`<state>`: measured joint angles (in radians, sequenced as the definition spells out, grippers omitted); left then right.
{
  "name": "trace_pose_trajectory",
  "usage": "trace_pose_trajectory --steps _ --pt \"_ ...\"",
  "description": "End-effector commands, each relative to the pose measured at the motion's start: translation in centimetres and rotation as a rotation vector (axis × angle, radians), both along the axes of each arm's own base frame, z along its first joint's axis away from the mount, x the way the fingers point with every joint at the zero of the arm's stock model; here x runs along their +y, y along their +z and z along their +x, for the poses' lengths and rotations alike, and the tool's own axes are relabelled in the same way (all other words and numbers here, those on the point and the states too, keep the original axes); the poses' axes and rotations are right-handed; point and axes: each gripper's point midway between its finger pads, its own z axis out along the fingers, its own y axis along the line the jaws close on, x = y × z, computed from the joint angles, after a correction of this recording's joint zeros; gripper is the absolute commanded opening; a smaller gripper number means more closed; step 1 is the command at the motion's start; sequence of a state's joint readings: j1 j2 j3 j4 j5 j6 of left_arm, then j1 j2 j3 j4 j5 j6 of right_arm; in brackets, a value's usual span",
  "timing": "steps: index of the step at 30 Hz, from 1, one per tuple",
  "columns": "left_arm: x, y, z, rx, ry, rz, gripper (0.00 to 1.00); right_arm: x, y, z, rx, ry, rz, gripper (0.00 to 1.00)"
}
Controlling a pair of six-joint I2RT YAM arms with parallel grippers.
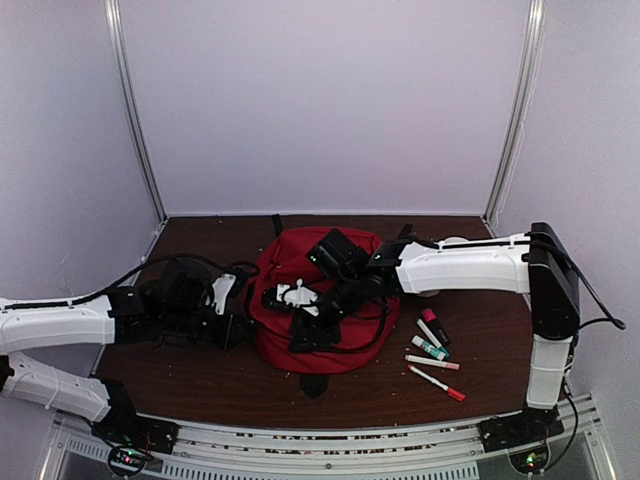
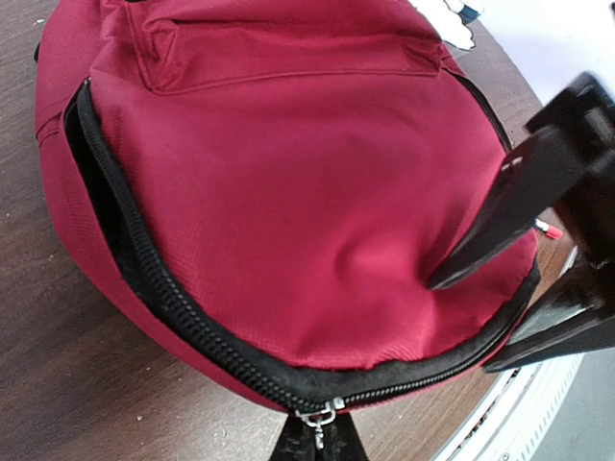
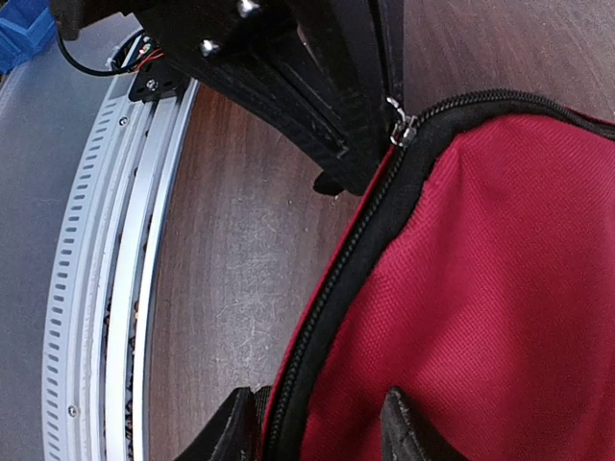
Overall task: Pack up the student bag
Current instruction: Hold the student bag at the center of the board, then zip the student bag into the largest pocket of the bag.
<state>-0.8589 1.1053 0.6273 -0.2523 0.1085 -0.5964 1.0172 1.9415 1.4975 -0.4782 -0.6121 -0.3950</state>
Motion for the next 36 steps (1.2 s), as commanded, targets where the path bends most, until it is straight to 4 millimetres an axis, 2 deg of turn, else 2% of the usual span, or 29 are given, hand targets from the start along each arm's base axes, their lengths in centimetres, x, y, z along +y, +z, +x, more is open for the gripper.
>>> trace_pose_trajectory --steps 1,4,6,11,15,18,22,26,28,30,33,36 --pt "-1.8 2.1 0.2 -0.045 -0.032 -0.095 0.0 1.2 -0.4 -0.8 0.079 -0.016 -0.002 0.39" --pt "-1.7 1.8 0.3 -0.041 -0.027 -0.084 0.0 1.1 -0.8 -1.3 0.098 0.003 -0.006 0.1" --pt "-1.0 0.9 0.6 -0.028 0.008 -0.032 0.0 0.7 -0.7 -2.0 0.087 0.037 -0.006 0.01" --pt "1.1 -1.1 2.2 0.014 0.087 0.092 0.0 -1.6 -0.7 -5.0 0.001 0.153 -0.035 0.0" --pt "2.1 -1.3 4.0 0.022 0.124 0.137 0.0 -3.5 -2.0 -7.2 -0.054 0.233 -0.1 0.0" --pt "3.0 -1.2 5.4 0.029 0.145 0.179 0.0 -4.5 -3.1 -8.3 -0.081 0.273 -0.144 0.0" --pt "5.3 -2.3 6.4 0.085 0.186 0.251 0.0 -5.3 -3.4 -8.9 -0.082 0.288 -0.156 0.0" --pt "7.8 -2.6 6.0 0.139 0.219 0.3 0.0 -6.0 -3.0 -9.0 -0.097 0.282 -0.164 0.0" --pt "7.5 -1.8 4.8 0.145 0.172 0.26 0.0 -6.6 -3.3 -8.6 -0.121 0.274 -0.187 0.0" --pt "8.1 -0.9 4.2 0.13 0.181 0.262 0.0 -7.2 -3.9 -8.5 -0.146 0.279 -0.203 0.0" --pt "9.1 -0.4 4.4 0.108 0.192 0.288 0.0 -8.0 -4.7 -8.7 -0.155 0.3 -0.229 0.0" --pt "9.1 -1.1 5.0 0.13 0.172 0.31 0.0 -8.6 -5.3 -9.6 -0.179 0.354 -0.259 0.0"
